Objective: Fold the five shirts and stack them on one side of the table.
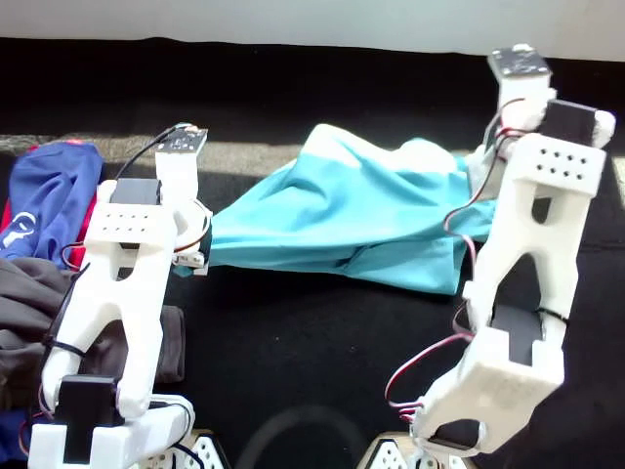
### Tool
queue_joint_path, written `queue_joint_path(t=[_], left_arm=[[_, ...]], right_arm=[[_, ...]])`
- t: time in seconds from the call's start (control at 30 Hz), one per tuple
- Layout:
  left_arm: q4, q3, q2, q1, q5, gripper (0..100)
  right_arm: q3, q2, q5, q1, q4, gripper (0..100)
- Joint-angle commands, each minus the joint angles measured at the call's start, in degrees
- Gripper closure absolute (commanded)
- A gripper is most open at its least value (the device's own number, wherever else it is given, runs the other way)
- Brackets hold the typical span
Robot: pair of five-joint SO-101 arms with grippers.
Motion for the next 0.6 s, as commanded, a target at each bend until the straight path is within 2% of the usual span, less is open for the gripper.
queue_joint_path(t=[0.0,0.1,0.27,0.57], left_arm=[[-0.18,-2.15,-0.66,-0.40,-0.35,99],[-0.18,-2.15,-0.66,-0.40,-0.35,99],[-0.18,-2.15,-0.66,-0.40,-0.35,99],[-0.18,-2.15,-0.66,-0.40,-0.35,99]], right_arm=[[9.80,-6.02,0.00,-2.68,0.57,88.9],[19.65,-6.55,0.09,-4.00,-2.33,88.9],[33.01,-6.37,3.78,-4.00,-15.78,88.9],[41.71,-6.29,3.78,-4.00,-32.40,88.9]])
